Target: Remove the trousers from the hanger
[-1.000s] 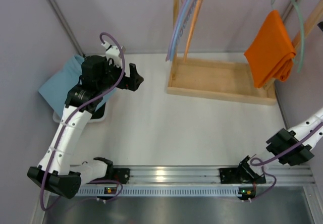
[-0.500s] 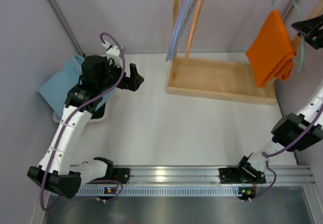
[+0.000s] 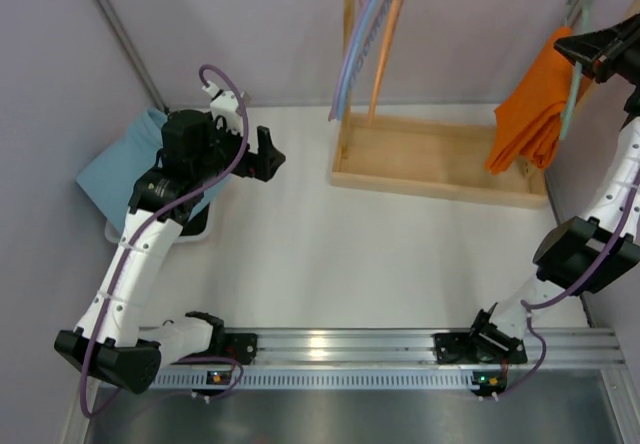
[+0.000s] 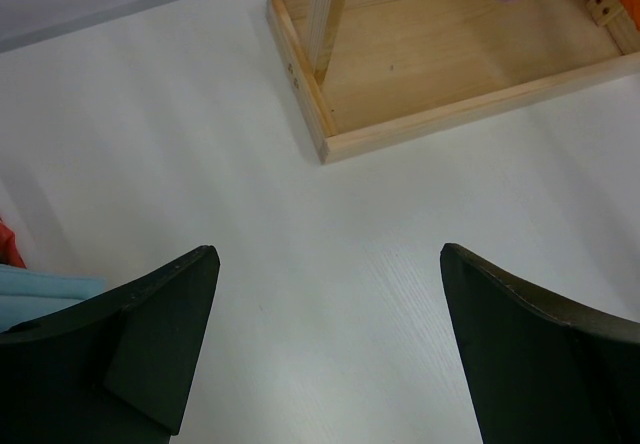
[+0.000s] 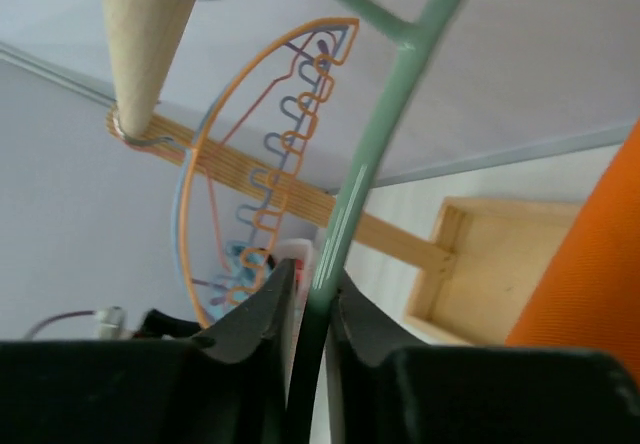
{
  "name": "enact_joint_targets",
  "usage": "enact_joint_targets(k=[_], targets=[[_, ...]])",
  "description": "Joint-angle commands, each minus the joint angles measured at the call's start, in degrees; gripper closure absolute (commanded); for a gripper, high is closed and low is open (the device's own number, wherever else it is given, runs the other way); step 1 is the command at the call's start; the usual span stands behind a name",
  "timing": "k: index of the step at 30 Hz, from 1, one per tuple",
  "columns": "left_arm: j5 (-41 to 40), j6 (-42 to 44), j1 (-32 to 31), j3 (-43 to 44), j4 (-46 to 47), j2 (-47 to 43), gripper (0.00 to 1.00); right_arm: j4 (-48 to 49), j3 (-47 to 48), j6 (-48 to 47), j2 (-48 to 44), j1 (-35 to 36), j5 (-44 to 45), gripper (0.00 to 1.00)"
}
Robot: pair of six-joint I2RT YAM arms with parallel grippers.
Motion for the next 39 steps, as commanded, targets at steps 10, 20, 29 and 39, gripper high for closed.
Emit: enact_joint_targets(k=[10, 20, 29, 39], targets=[[2.36, -0.06, 0.25, 0.78, 1.3, -1.4, 0.01, 39.54, 3.13, 26.44, -3.67, 1.02, -2.09, 1.0], [-3.88, -2.52, 0.34, 0.61, 2.96, -4.47, 0.01, 51.6, -4.15, 34.97, -11.22, 2.43, -1.91, 1.0], [0.06, -2.17, 0.25, -3.34, 9.2, -8.95, 0.02, 60.32, -21.53, 40.08, -22.02, 2.96, -3.06, 1.0], [11.67, 4.07, -1.76, -9.15, 19.75, -15.28, 0.05, 51.01, -43.09, 37.71, -40.22, 2.78, 1.41, 1.0]])
